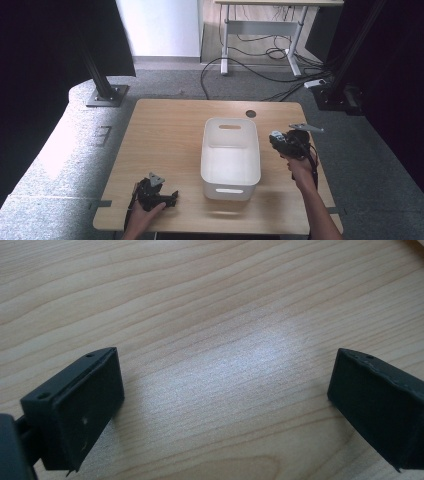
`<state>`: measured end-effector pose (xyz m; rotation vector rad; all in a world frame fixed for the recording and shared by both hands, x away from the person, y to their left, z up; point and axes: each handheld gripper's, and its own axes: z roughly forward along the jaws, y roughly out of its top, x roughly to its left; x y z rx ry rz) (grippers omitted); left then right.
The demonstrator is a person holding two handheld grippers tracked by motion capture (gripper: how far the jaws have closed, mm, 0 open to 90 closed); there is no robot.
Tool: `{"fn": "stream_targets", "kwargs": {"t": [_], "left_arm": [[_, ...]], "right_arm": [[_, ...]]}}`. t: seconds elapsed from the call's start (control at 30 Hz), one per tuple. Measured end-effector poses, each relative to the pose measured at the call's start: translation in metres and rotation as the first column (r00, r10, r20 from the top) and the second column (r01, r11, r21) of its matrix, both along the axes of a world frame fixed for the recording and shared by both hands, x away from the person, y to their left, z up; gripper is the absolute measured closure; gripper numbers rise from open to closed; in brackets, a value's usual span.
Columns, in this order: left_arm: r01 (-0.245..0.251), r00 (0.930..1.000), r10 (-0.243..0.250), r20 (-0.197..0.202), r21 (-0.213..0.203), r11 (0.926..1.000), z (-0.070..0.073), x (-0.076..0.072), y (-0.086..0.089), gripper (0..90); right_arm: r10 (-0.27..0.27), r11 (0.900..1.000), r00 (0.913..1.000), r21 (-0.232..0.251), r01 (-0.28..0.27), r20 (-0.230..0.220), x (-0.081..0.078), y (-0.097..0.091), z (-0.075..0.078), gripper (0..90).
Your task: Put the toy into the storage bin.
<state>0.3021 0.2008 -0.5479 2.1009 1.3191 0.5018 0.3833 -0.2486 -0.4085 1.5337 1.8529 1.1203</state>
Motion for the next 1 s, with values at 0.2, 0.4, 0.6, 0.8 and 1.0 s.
{"fn": "stream_targets", "kwargs": {"t": [0.2, 0.4, 0.6, 0.8, 1.0], "left_arm": [[0.0, 1.0, 0.0, 0.0, -0.001, 1.0, 0.0, 0.0, 0.0, 1.5], [0.0, 1.0, 0.0, 0.0, 0.0, 1.0, 0.0, 0.0, 0.0, 1.5], [0.0, 1.0, 0.0, 0.0, 0.0, 1.0, 0.0, 0.0, 0.0, 1.5], [0.0, 1.0, 0.0, 0.0, 0.0, 1.0, 0.0, 0.0, 0.0, 1.5], [0.0, 1.0, 0.0, 0.0, 0.0, 1.0, 0.0, 0.0, 0.0, 1.5]], "right_arm": [[0.009, 1.0, 0.9999, 0.001, -0.009, 0.005, 0.0, 0.007, 0.004, 50.1], [0.018, 0.9998, 0.9998, 0.003, -0.018, 0.013, 0.0, 0.013, 0.008, 50.1], [0.028, 0.9996, 0.9995, 0.0, -0.028, 0.018, 0.0, 0.018, 0.012, 50.1], [0.039, 0.9992, 0.9991, -0.002, -0.039, 0.019, 0.001, 0.027, 0.016, 50.1], [0.051, 0.9987, 0.9985, -0.007, -0.051, 0.019, 0.002, 0.035, 0.018, 50.1]]}}
